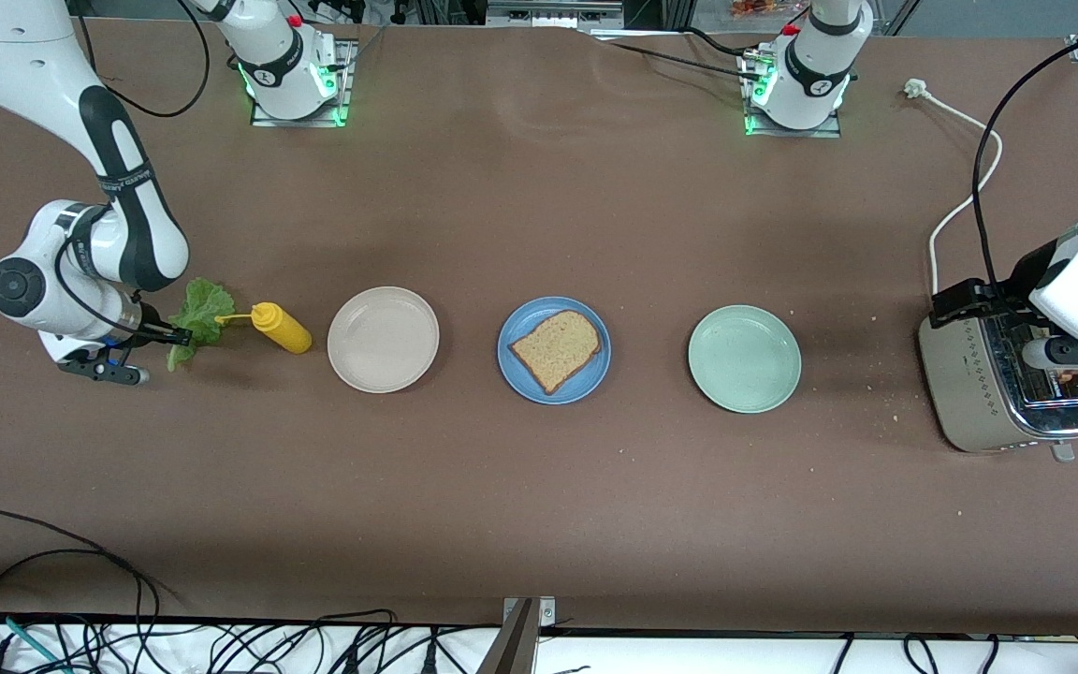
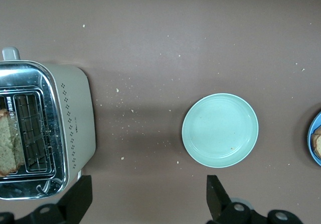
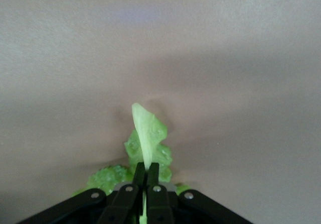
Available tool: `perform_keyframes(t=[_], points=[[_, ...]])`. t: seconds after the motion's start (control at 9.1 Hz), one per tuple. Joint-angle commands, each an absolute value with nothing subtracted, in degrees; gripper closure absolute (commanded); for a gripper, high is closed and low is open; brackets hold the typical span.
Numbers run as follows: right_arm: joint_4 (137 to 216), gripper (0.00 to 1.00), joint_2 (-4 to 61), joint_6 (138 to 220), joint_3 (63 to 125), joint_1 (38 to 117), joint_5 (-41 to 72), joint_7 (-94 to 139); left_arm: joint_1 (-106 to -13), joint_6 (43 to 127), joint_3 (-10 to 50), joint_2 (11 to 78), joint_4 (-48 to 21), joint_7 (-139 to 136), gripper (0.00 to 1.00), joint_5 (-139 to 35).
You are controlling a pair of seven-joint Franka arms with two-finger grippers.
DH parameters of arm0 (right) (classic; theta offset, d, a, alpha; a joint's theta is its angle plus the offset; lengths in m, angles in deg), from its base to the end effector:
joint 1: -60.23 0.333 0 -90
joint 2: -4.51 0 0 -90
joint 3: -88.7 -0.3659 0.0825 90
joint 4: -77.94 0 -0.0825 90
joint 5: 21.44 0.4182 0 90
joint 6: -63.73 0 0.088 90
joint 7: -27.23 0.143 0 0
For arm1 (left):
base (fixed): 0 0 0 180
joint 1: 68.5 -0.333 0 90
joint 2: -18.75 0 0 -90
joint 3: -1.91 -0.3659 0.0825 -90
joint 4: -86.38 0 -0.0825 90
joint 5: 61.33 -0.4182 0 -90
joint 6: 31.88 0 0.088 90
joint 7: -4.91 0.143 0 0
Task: Make sandwich in blue plate with both arms
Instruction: 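Lift the lettuce leaf and carry it over the blue plate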
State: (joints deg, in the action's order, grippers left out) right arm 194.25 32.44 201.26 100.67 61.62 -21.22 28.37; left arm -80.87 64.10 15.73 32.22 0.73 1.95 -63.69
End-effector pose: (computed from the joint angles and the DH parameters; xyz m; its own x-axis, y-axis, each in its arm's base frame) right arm 0.6172 -0.1151 0.1806 0.9758 -0.1919 -0.1052 -0.1820 -0.9785 0.0970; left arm 0.6704 0.0044 0.5411 0.9985 0.0258 -0.0487 0.0264 -0.9996 0.0125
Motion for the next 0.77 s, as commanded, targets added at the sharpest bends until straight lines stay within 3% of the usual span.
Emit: perform_keyframes(t=[0.0,0.44,0.66], points=[[184.0,1.0,31.0,186.2,100.7,61.6,-20.3,25.4,-80.8,63.6,15.8,32.0,0.6,2.8,0.0,-63.2],[165.1,1.0,30.3,159.5,100.5,61.7,-20.2,23.3,-80.7,63.6,15.9,32.0,0.6,2.8,0.0,-63.3],[159.4,1.0,28.2,149.7,99.1,63.3,-20.0,24.5,-80.7,63.6,15.9,32.1,0.6,2.8,0.0,-63.2]])
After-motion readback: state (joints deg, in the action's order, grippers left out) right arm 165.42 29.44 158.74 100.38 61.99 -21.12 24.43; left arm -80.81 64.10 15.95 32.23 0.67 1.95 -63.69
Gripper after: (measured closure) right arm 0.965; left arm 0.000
